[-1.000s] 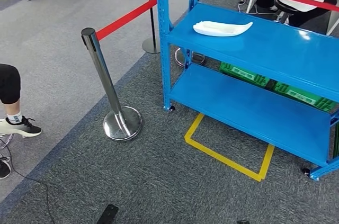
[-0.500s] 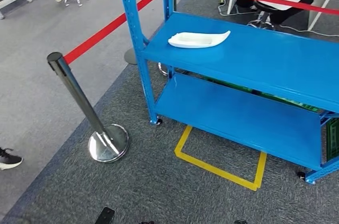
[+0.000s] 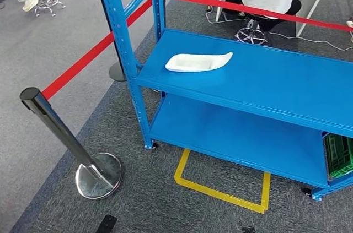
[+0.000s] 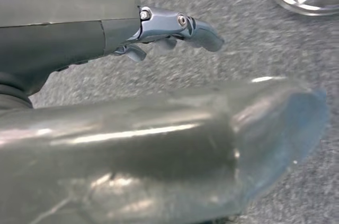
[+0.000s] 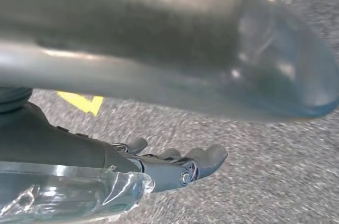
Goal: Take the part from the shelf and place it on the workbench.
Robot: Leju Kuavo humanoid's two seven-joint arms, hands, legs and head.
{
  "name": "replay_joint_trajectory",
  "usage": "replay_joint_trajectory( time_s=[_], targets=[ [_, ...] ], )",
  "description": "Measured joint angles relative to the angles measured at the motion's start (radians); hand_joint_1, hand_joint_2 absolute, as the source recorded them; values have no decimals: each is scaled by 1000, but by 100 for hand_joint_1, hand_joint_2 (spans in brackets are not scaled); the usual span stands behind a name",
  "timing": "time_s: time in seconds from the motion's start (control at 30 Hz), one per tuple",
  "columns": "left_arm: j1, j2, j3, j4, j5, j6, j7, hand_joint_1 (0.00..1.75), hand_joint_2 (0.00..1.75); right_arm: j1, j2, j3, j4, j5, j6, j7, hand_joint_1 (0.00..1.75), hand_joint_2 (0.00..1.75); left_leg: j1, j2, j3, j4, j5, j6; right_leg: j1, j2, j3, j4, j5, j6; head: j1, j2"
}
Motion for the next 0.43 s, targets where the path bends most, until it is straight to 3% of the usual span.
replay_joint_trajectory(
  time_s=[0.03, 0.07, 0.13, 0.2, 0.27, 0.33, 0.37, 0.43],
  targets=[
    [1, 0, 1, 0, 0, 0, 0, 0, 0, -1, 0, -2, 0, -1, -1, 0, 0, 0, -3, 9, 9, 1, -12, -3, 3, -13, 2, -23, 46, -6, -2, 0],
    [1, 0, 1, 0, 1, 0, 1, 0, 0, -2, 0, -4, 0, -3, -2, -1, 0, 0, -5, 17, 15, 6, -20, -6, 2, -14, 2, -29, 66, -8, -4, 0],
    [-1, 0, 2, 0, 3, 2, 4, 0, 0, -4, 3, -9, 0, -7, -3, -2, 0, 0, -6, 24, 21, 16, -31, -15, -6, 10, 9, -35, 74, -5, -4, 0],
    [-4, 0, 3, 0, 5, 4, 6, 0, 0, -6, 6, -15, 0, -15, -5, -4, 0, 0, -2, -2, 3, 58, -55, -30, -17, 34, 22, -45, 79, -6, -10, 0],
    [-5, 0, 4, 0, 6, 6, 9, 0, 0, -10, 6, -23, 0, -23, -6, -6, 0, 0, 12, -37, -67, 171, -105, -50, -25, 59, 29, -52, 79, -6, -17, 0],
    [-4, 1, 5, 0, 6, 6, 12, 0, 0, -11, 6, -31, 0, -26, -6, -7, 0, 0, 27, -47, -155, 282, -140, -65, -31, 87, 33, -54, 73, -2, -17, 0],
    [-3, 1, 6, 0, 6, 6, 13, 0, 0, -10, 6, -34, 0, -27, -6, -7, 0, 0, 33, -49, -182, 297, -131, -71, -36, 101, 38, -54, 68, 2, -17, 0],
    [-2, 1, 6, 0, 6, 6, 14, 0, 0, -9, 7, -37, 0, -28, -6, -7, 0, 0, 42, -52, -194, 261, -79, -80, -43, 123, 50, -54, 58, 9, -17, 0]
  ],
)
